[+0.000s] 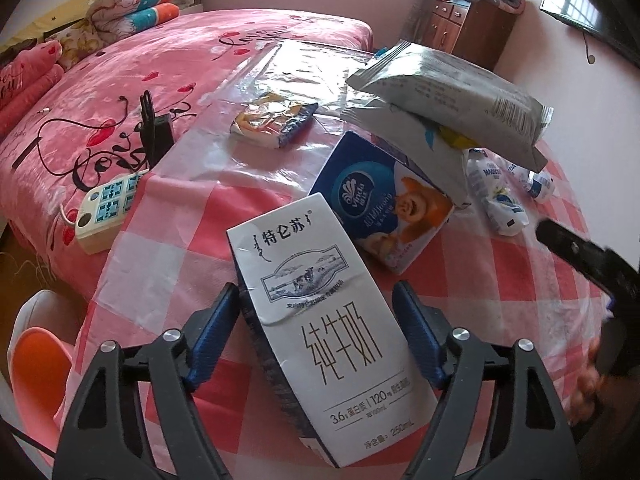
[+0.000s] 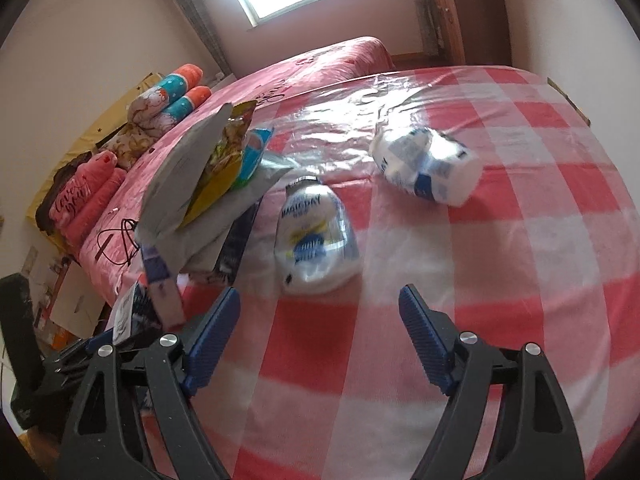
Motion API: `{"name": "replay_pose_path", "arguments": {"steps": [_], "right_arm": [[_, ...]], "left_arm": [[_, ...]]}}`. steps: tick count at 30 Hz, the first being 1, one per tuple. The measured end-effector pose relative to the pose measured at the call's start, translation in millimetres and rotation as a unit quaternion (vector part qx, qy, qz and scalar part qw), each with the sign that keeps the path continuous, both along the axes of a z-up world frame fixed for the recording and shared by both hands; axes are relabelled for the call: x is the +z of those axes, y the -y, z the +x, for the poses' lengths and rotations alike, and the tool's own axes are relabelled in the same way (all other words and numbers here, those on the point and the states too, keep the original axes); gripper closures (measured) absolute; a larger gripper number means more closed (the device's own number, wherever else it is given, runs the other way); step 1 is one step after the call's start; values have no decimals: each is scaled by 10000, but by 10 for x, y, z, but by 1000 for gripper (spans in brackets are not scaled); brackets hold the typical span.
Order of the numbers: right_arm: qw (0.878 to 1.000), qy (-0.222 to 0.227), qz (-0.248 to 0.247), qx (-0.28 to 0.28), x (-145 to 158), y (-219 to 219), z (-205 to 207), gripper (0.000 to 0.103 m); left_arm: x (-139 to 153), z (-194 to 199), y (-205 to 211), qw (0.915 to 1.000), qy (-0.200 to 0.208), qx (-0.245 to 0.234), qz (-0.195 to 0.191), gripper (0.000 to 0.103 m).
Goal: Collect trash
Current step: 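Grasp the white milk carton with the left tool while the right tool grasps the MAGICDAY bottle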
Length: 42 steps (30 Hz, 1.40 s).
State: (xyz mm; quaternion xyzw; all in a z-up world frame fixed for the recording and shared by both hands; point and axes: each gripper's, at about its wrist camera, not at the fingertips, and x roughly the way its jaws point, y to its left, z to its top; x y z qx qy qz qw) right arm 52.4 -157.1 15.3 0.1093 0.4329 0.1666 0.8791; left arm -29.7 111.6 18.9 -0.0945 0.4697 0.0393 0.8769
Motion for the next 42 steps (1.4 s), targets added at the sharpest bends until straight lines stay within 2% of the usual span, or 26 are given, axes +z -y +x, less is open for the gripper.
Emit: {"name": "replay_pose_path", "arguments": {"steps": [13, 15, 19, 22, 32, 42], "right_arm": [[9969, 121, -710, 327, -72, -340, 366, 22], [9964, 95, -761, 363, -91, -370, 405, 29], [9937, 117, -1040, 409, -144, -457, 447, 32], [9908, 180, -1280, 394, -151, -506, 452, 42], [9953, 157, -936, 218, -138, -352, 281, 42], [9974, 232, -661, 178, -50, -285, -180, 42]], "left_arm": [[70, -67, -18, 9998, 172, -36, 58, 30], [90, -76, -16, 9998, 198, -51, 41, 30], [120, -103, -13, 9996, 265, -61, 2, 30], [134, -110, -13, 9996, 285, -72, -31, 30], [190, -173, 16, 9991, 381, -186, -13, 31], [285, -306, 42, 9979, 548, -326, -69, 32]]}}
